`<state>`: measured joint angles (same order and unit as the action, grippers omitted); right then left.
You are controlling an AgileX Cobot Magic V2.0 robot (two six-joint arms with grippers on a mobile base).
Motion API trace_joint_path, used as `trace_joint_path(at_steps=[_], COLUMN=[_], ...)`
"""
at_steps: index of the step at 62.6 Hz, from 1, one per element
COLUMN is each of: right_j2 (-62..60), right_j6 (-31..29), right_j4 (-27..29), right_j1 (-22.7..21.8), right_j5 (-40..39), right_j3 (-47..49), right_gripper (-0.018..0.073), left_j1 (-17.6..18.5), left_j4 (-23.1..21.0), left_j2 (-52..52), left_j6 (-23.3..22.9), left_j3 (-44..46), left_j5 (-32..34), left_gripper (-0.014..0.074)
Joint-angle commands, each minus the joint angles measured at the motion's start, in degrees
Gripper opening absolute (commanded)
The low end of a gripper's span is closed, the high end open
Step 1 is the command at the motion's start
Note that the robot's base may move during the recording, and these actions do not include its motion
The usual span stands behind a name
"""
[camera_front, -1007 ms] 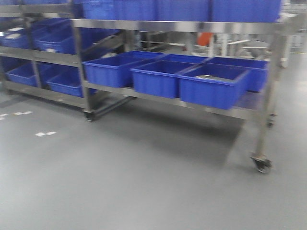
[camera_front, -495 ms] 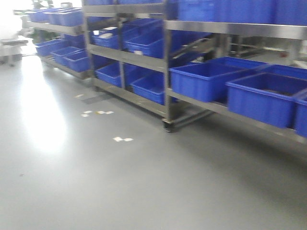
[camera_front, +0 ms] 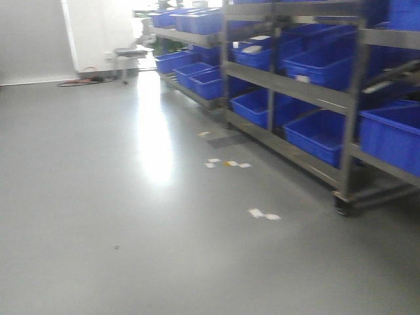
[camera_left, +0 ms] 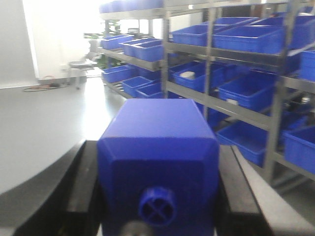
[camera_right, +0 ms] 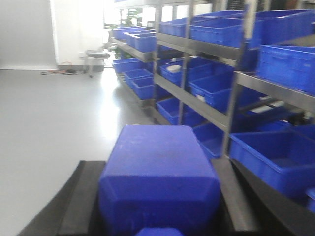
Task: Pick and sort blue part to right shelf
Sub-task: 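Turn and drive the base up to the rack of blue bins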
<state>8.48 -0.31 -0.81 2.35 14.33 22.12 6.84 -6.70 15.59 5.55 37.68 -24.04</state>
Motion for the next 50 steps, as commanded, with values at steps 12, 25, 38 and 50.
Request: trace_joint_path(at_steps=[12, 25, 38, 50], right_j2=[0.6, 0.6, 0.6, 0.6], right_j6=[-0.5, -0.5, -0.5, -0.5], right_j4=[-0.4, -0.4, -0.4, -0.4], right_j1=[-0.3, -0.3, -0.3, -0.3], right_j5=[-5.6, -5.6, -5.6, -5.6], right_j3=[1.6, 1.6, 1.6, 1.6], right_gripper=[0.0423, 0.0423, 0.0423, 0.0423], left_j1=[0.0, 0.0, 0.0, 0.0], left_j4=[-0.5, -0.5, -0.5, -0.5], left_j2=[0.9, 0.9, 0.9, 0.9], left_j6=[-0.2, -0.2, -0.2, -0.2], left_j3=[1.6, 1.6, 1.6, 1.6], left_j5=[5.4, 5.4, 5.4, 5.4], left_gripper=[0.0333, 0.0333, 0.0333, 0.0333])
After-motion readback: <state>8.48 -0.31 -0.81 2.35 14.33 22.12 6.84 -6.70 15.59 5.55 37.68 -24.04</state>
